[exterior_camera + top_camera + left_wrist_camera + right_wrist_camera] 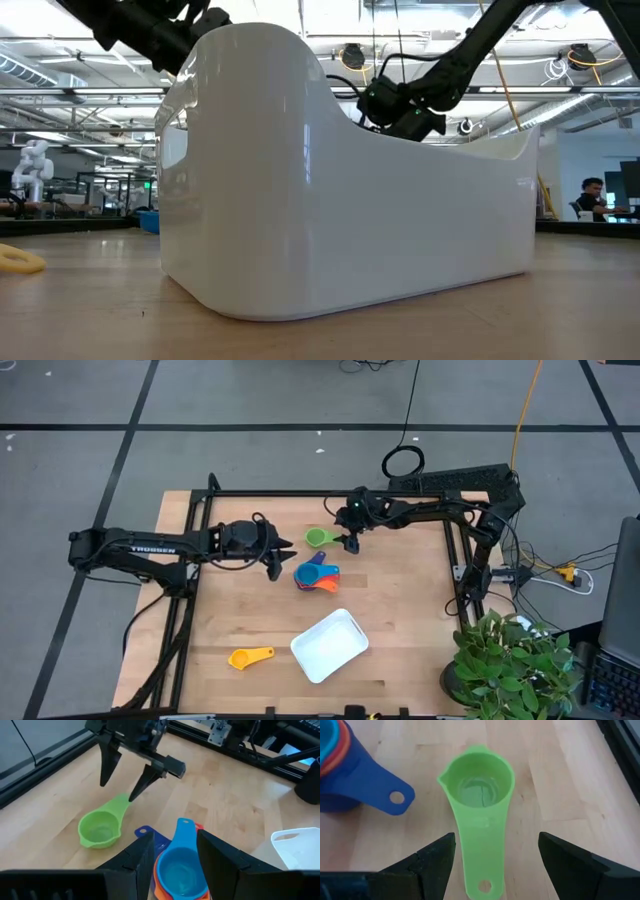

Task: Nest measuring cups in basket
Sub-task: Stack the green measuring cup on top of the light blue measuring cup

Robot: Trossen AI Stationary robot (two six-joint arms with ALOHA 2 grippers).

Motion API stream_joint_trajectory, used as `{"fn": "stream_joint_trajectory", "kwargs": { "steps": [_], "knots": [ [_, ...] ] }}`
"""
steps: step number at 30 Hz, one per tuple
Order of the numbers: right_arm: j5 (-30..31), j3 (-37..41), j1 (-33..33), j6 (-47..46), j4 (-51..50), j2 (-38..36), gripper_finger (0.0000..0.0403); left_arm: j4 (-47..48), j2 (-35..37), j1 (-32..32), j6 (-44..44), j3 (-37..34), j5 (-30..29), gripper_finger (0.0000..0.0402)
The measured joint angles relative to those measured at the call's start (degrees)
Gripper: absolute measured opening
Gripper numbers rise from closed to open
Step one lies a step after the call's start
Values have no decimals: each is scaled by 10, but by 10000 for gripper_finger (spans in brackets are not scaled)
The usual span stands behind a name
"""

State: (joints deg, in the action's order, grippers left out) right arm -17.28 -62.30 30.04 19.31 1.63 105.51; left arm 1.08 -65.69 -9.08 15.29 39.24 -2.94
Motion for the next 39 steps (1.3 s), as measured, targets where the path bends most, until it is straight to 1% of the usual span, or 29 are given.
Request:
{"fn": "stream_joint_trajectory", "kwargs": {
  "steps": [2,11,19,22,24,32,36,39],
  "knots": [
    [-9,0,0,0,5,2,276,0,0,0,-2,0,0,150],
    [-7,0,-1,-2,8,40,277,0,0,0,-2,0,1,150],
    [-6,0,-1,3,12,41,272,3,0,0,-2,0,1,150],
    [-4,0,-1,10,6,41,253,3,0,0,-2,0,1,150],
    [9,0,-1,11,4,41,234,3,0,0,-2,0,1,150],
    [9,0,-1,14,2,41,169,4,0,0,-2,0,1,150],
    [9,0,-1,19,-3,41,147,4,0,0,-2,0,0,150],
    [9,0,-1,21,-6,41,138,4,0,0,-3,0,0,150]
  ]
}}
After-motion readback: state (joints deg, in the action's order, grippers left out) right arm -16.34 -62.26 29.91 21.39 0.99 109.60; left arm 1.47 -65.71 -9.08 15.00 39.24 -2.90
